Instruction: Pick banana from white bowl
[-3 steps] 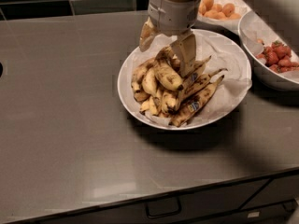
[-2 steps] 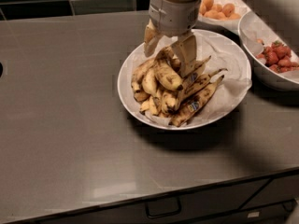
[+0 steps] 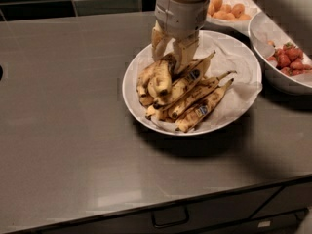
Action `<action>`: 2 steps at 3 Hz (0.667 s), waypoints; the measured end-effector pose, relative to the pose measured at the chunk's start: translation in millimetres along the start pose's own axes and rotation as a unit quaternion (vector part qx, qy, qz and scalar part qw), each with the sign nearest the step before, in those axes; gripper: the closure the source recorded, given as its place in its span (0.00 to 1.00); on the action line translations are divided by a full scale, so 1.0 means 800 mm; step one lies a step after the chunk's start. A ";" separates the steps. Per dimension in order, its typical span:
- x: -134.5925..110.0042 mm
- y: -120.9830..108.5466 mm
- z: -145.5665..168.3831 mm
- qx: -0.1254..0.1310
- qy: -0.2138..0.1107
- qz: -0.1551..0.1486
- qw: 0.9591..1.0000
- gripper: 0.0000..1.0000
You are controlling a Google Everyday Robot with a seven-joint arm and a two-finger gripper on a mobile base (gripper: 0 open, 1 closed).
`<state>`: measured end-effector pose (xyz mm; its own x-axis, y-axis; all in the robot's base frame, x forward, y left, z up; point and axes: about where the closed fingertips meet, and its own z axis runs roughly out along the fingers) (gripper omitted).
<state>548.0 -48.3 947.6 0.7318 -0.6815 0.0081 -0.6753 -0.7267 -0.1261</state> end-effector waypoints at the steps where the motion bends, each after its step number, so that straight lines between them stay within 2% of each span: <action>1: 0.000 0.000 0.000 0.000 0.000 0.000 1.000 0.32; 2: 0.000 0.000 0.000 0.000 0.000 0.000 1.000 0.33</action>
Offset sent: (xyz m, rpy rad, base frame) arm -0.0459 -0.0220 0.0258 -0.1205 0.0783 0.0084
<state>548.0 -48.2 947.5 0.7318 -0.6815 0.0081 -0.6753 -0.7267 -0.1261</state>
